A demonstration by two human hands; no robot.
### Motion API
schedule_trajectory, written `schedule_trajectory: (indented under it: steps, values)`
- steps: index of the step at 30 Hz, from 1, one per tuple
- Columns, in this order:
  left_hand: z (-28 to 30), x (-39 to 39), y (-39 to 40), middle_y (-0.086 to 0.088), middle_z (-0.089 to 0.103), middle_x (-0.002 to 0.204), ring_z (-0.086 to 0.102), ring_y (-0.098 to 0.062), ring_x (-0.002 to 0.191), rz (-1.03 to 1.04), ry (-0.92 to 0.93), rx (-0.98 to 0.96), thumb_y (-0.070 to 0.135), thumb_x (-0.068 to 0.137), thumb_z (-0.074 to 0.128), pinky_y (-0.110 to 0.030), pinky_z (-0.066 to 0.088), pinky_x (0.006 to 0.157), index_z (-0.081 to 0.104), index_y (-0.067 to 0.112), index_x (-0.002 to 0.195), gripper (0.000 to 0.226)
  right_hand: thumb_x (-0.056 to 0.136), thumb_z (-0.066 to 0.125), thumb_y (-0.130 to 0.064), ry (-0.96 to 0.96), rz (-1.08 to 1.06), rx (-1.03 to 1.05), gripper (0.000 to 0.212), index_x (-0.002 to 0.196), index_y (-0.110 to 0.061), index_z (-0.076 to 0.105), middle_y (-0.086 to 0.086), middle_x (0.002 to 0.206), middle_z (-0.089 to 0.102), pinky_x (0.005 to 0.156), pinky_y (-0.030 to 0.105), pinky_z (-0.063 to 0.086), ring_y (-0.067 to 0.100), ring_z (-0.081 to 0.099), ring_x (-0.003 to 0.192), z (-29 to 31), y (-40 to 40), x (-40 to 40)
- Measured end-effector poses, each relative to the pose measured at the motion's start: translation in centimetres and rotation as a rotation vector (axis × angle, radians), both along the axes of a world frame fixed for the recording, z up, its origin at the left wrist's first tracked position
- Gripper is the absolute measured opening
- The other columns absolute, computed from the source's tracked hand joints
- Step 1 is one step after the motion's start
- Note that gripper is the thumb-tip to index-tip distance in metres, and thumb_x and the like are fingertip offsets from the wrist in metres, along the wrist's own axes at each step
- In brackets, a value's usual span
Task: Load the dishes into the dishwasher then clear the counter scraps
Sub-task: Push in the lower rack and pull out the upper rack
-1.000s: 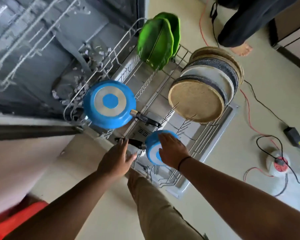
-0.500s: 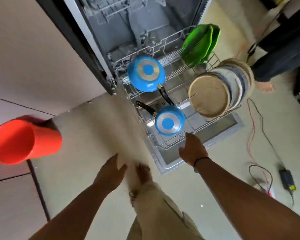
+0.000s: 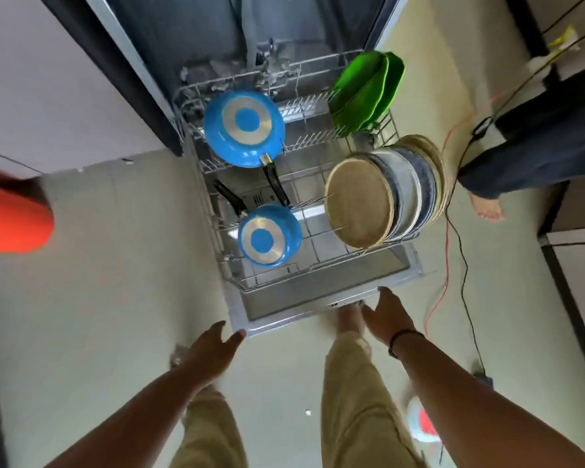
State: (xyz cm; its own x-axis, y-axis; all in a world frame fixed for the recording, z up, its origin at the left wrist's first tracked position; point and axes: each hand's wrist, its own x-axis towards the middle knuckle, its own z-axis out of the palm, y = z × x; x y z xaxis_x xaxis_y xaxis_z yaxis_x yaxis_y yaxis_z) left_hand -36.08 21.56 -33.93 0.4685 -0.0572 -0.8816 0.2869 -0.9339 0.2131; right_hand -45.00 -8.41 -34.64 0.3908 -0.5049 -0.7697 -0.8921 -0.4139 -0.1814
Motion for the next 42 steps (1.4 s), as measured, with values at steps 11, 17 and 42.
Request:
schedule_trajectory:
  steps: [11,17,42]
  values:
    - [-2.4,-2.9,-19.1,-0.015,0.057,0.129,0.056,-0.031,0.115,0.502,0.135,-0.074,0.039,0.092,0.059,-0.036,0.044,0.1,0.055,0.01,0.126,0.045,0.098,0.051,-0.028,-0.005,-0.632,0.477,0.038,0.125,-0.002,0.054,0.02,0.119,0.058,0.093,0.042,0.045,0.036,0.056,0.107,-1.5,-15.3,1.0]
    - [-3.8,-0.2,-18.0,-0.007,0.046,0.125,0.048,-0.031,0.117,1.268,0.288,-0.262,0.042,0.096,0.048,-0.044,0.042,0.101,0.043,0.013,0.135,0.05,0.1,0.038,-0.038,-0.1,-1.131,0.631,0.036,0.108,-0.008,0.055,0.022,0.137,0.047,0.078,0.041,0.048,0.038,0.058,0.094,-5.1,-16.3,2.7]
    - [-7.0,15.6,-17.9,-0.015,0.04,0.138,0.045,-0.041,0.126,1.994,0.037,-0.74,0.014,0.092,0.043,-0.048,0.033,0.111,0.042,0.012,0.131,0.039,0.1,0.037,-0.039,-0.557,-1.393,0.74,0.044,0.137,-0.017,0.045,0.015,0.138,0.045,0.101,0.053,0.04,0.035,0.048,0.123,-8.2,-14.8,20.8]
